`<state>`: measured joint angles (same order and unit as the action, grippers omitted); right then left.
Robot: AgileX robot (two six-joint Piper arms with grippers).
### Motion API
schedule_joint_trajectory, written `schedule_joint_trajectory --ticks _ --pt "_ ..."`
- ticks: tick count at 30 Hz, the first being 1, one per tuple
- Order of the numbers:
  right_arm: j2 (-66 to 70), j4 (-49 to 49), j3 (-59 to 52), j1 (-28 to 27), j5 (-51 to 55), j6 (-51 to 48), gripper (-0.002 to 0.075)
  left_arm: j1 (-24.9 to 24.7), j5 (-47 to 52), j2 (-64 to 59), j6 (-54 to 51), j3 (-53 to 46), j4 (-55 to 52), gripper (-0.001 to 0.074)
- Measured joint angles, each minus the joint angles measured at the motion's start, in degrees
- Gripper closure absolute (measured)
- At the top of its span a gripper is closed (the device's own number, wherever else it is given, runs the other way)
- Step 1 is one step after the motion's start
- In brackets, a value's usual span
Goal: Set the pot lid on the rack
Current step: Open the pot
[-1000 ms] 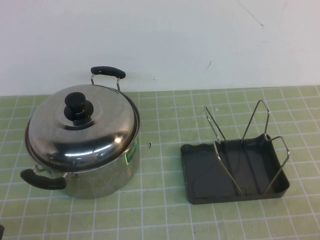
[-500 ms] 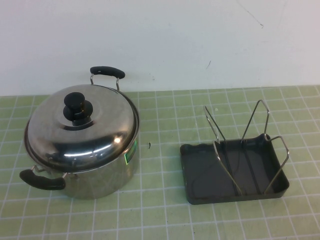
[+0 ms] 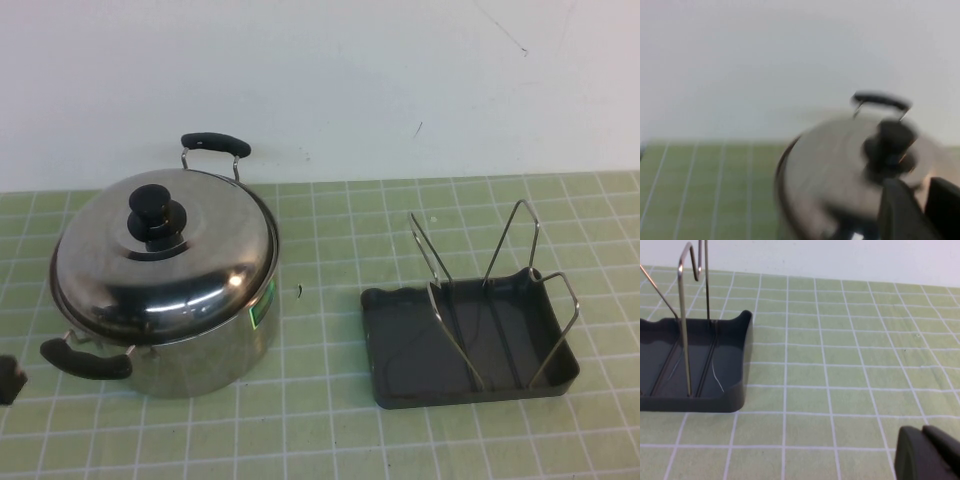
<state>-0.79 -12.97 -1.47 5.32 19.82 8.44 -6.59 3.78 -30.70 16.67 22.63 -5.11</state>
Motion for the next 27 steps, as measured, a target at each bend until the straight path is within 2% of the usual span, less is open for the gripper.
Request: schedule_joint_trajectory --ticks 2,4,8,10,15,23,27 --pt "0.0 0.0 0.0 0.0 0.0 0.0 0.0727 -2.94 -5.36 -3.87 6.77 1.64 -9.54 0.0583" --pt "0.0 0.0 0.0 0.0 0.0 0.0 0.0727 -5.43 -8.76 -8.72 10.2 4.27 -16.15 0.0455" --pt "0.0 0.0 0.0 0.0 0.0 0.0 0.0727 -7.41 -12.47 -19.08 12.12 9.53 -22.38 0.0223" --pt "0.0 0.0 0.0 0.0 0.0 0.0 0.0727 -7.53 -14.1 -23.89 10.54 11.46 -23.25 0.0167" --pt "0.0 0.0 0.0 0.0 0.0 0.0 0.0727 -7.59 -23.32 -35.25 5.93 13.92 -22.48 0.0129" --pt "0.0 0.0 0.0 0.0 0.0 0.0 0.0727 -7.67 -37.8 -46.65 -10.73 14.26 -1.62 0.0126" --pt "0.0 0.0 0.0 0.0 0.0 0.0 0.0727 -7.67 -41.3 -49.78 -12.71 14.49 1.84 0.0126"
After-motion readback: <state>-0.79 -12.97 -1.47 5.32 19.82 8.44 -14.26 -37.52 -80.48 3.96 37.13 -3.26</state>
